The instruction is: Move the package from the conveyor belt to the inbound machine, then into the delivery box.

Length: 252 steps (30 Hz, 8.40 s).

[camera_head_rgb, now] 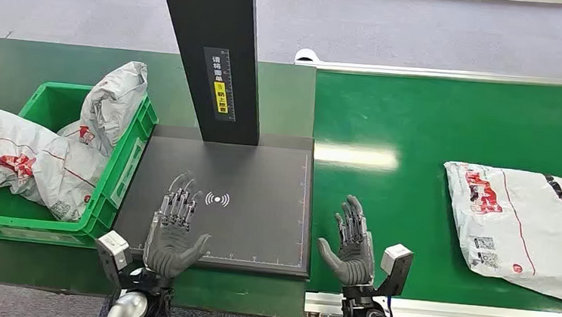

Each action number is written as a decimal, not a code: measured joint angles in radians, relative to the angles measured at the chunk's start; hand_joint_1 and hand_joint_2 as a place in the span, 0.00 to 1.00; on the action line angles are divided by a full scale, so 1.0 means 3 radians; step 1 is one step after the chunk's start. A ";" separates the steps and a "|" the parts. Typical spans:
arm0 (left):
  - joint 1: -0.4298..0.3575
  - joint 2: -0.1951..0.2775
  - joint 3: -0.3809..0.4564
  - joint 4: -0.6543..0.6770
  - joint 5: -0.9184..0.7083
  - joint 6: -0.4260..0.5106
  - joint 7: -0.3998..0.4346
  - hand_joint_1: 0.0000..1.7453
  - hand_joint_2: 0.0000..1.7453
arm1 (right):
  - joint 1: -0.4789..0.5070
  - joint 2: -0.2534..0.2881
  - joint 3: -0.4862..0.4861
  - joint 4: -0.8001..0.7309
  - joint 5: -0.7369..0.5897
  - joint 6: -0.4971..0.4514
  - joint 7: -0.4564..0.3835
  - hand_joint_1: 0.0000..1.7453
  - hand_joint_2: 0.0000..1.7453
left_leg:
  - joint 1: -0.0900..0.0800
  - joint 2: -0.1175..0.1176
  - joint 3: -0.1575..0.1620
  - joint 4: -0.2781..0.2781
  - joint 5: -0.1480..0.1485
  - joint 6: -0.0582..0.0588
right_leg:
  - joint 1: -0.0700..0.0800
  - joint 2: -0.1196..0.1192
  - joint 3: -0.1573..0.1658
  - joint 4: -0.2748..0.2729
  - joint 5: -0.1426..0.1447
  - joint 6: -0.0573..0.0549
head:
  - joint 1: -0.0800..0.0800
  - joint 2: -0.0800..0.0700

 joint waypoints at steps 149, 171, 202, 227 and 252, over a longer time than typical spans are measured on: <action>0.0161 0.0315 0.0327 -0.1122 -0.0356 0.1035 -0.0001 0.00 1.00 | -0.0989 -0.0323 0.0509 -0.0683 0.2176 -0.1576 0.0972 1.00 1.00 | 0.0000 0.0009 0.0000 -0.0001 0.0004 0.0002 | 0.0000 0.0006 -0.0002 0.0002 0.0005 0.0005 | 0.0000 0.0000; -0.0170 0.0613 0.0801 -0.1561 -0.0166 0.1055 -0.0001 0.00 1.00 | -0.1074 0.0049 0.1608 -0.0123 0.2001 -0.1353 0.0885 1.00 1.00 | 0.0002 0.0005 -0.0001 0.0000 0.0005 0.0001 | 0.0002 0.0005 -0.0002 0.0002 0.0004 0.0003 | 0.0000 0.0000; -0.1157 0.0823 0.0518 0.0540 -0.0709 0.0658 0.0000 0.00 1.00 | -0.0963 -0.0068 0.1404 -0.0740 0.0496 -0.0384 0.0005 0.00 1.00 | 0.0000 0.0004 -0.0001 0.0001 0.0008 0.0001 | 0.0000 0.0002 -0.0005 0.0002 0.0006 0.0004 | 0.0001 0.0000; -0.1342 0.0928 -0.0118 0.1400 -0.2161 0.0630 0.0557 0.00 1.00 | -0.0493 -0.0186 0.0583 -0.1255 0.0371 -0.0399 0.0005 0.00 1.00 | 0.0000 0.0000 -0.0002 0.0001 0.0007 0.0001 | -0.0001 0.0001 -0.0002 0.0001 0.0006 0.0005 | 0.0000 0.0000; -0.1101 0.0920 -0.0008 0.0829 -0.1253 0.0075 0.0009 0.99 1.00 | -0.0424 -0.0177 0.0255 -0.1155 0.0291 -0.0307 0.0005 0.00 1.00 | -0.0001 -0.0001 -0.0002 0.0001 0.0007 0.0001 | -0.0001 0.0000 -0.0002 0.0001 0.0005 0.0005 | 0.0000 0.0000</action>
